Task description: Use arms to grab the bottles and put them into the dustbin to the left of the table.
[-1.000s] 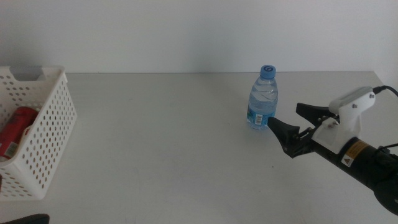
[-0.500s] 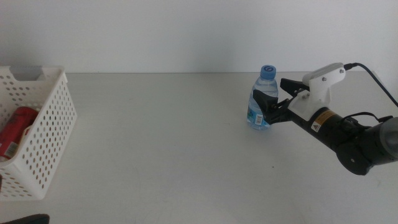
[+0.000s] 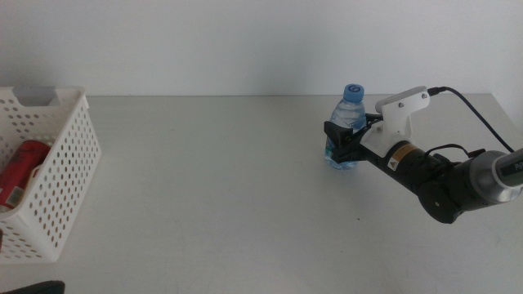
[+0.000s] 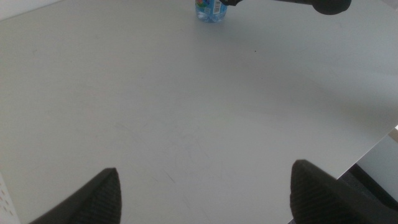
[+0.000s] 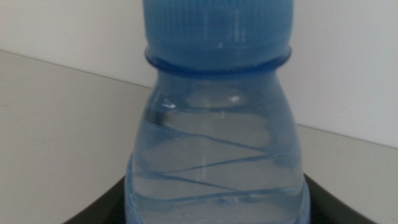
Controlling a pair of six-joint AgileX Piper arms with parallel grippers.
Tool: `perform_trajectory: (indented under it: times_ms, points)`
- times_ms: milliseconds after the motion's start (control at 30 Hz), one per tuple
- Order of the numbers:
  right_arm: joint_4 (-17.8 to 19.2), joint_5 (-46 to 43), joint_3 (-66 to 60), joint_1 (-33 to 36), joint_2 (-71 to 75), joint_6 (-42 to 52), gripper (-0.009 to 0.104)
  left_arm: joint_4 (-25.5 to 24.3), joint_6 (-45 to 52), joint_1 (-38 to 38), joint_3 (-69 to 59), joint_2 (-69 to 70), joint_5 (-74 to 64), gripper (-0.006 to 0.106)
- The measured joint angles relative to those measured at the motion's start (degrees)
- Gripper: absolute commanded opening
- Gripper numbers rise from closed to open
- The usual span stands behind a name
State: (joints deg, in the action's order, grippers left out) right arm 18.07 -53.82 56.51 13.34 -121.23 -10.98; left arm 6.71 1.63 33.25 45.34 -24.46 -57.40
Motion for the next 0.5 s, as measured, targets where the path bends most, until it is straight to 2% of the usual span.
perform_trajectory:
  times_ms: [33, 200, 367, 500]
  points:
    - [-0.7, 0.1, 0.0, 0.4, 0.0, 0.0, -0.001, 0.0, 0.0, 0.0, 0.0, 0.0, 0.0, 0.092]
    - [-1.7, 2.0, 0.8, 4.1, 0.5, 0.1, -0.001, 0.0, 0.0, 0.0, 0.0, 0.0, 0.0, 0.092]
    - [2.4, 9.4, 7.2, 9.6, 1.0, -0.5, -0.001, 0.0, 0.0, 0.0, 0.0, 0.0, 0.0, 0.092]
    - [4.6, 15.0, 15.2, 14.7, 1.0, -5.0, -0.001, 0.0, 0.0, 0.0, 0.0, 0.0, 0.0, 0.092]
